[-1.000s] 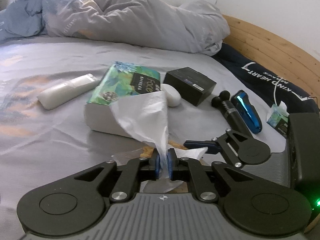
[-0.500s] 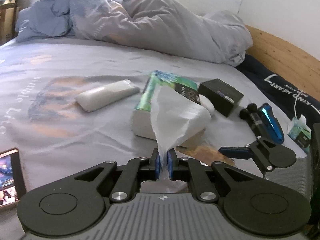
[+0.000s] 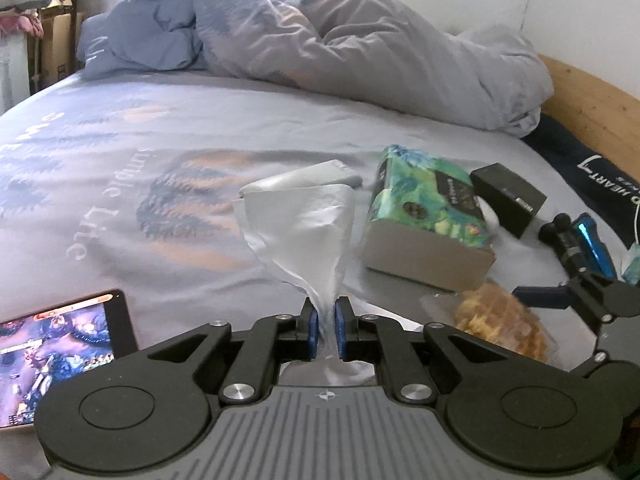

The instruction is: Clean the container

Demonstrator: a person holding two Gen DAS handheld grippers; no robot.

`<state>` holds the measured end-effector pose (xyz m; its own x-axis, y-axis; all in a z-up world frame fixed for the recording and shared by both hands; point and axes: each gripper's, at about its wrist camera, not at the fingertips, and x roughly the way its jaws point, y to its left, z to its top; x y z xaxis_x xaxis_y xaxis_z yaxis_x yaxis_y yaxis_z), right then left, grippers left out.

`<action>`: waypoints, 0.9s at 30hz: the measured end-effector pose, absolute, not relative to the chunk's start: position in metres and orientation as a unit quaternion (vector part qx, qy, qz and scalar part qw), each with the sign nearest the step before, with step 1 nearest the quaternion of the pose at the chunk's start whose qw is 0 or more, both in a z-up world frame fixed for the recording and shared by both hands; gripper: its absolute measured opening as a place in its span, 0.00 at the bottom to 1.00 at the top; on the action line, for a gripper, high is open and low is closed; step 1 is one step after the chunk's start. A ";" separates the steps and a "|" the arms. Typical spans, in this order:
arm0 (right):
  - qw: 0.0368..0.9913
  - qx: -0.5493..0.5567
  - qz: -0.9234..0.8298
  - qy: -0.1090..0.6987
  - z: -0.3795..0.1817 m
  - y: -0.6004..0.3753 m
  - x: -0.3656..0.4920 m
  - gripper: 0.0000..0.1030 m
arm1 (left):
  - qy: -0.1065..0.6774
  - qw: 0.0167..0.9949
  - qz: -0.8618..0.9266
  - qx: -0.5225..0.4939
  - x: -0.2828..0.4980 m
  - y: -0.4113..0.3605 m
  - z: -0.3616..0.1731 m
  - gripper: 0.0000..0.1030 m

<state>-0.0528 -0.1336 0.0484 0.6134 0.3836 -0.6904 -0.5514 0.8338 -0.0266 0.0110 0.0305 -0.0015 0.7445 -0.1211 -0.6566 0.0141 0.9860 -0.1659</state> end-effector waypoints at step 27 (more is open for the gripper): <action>0.921 -0.037 0.198 0.333 0.055 -0.134 -0.059 1.00 | 0.250 0.965 -0.036 -0.077 -0.001 0.030 0.026 1.00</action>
